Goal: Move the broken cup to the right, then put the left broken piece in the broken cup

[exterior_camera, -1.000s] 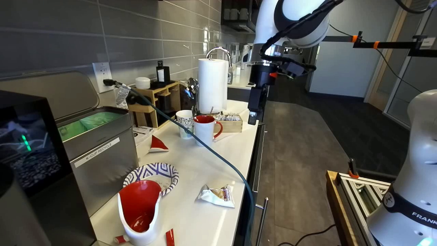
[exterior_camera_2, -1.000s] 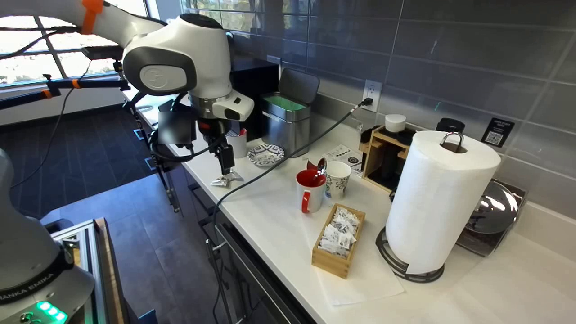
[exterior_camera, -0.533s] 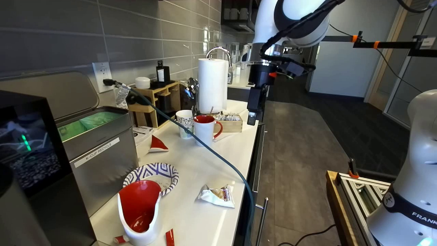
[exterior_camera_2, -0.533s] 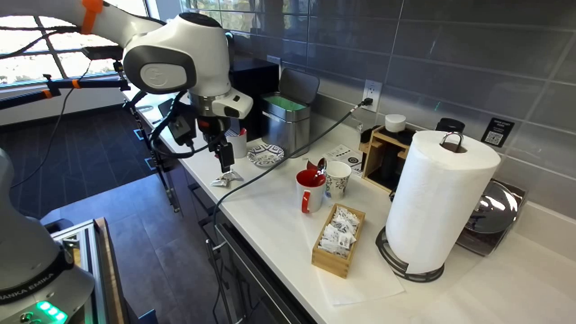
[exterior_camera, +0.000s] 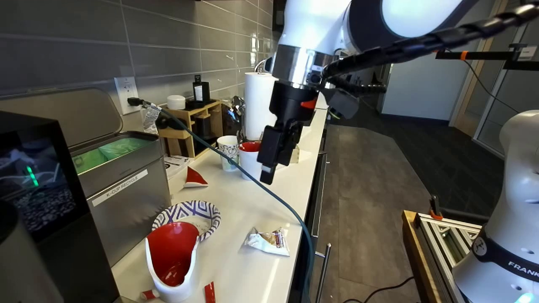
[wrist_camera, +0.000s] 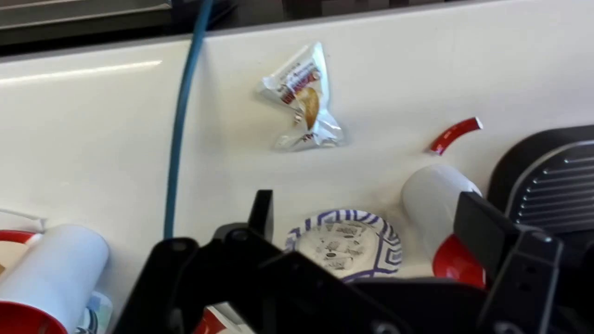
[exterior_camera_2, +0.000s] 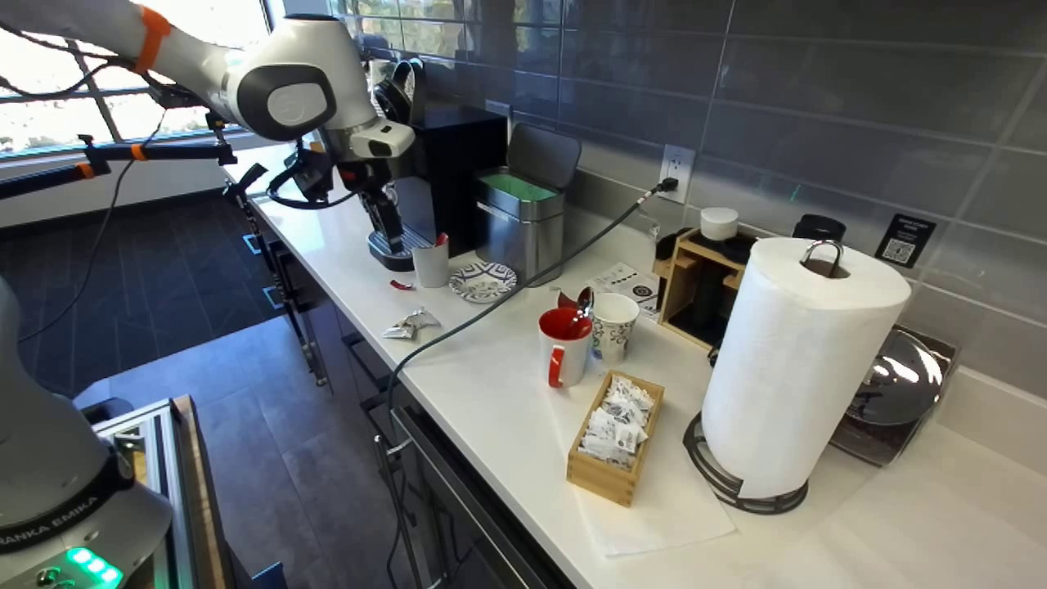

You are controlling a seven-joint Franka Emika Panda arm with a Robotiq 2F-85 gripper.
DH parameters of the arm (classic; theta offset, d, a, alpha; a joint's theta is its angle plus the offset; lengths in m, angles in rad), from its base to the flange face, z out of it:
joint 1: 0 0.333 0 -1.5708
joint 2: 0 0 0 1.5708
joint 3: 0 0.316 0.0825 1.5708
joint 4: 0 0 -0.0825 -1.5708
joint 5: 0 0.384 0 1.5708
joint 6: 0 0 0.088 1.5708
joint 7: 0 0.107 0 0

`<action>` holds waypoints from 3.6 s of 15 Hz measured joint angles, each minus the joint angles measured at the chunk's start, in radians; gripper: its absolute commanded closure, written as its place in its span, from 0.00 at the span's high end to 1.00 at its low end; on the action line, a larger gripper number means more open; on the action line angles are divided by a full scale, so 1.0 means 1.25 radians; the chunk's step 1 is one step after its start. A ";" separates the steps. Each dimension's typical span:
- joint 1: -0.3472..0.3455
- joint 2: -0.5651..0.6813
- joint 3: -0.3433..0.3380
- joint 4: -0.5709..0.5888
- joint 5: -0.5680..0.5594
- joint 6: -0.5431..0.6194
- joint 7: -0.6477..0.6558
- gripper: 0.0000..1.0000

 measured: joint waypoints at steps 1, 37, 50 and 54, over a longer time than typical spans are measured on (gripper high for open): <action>0.004 0.018 0.020 0.018 -0.015 0.022 0.039 1.00; 0.130 0.471 -0.025 0.391 -0.199 0.050 0.046 1.00; 0.129 0.540 -0.025 0.430 -0.129 0.080 -0.056 0.11; 0.122 0.546 -0.024 0.438 -0.106 0.080 -0.078 0.00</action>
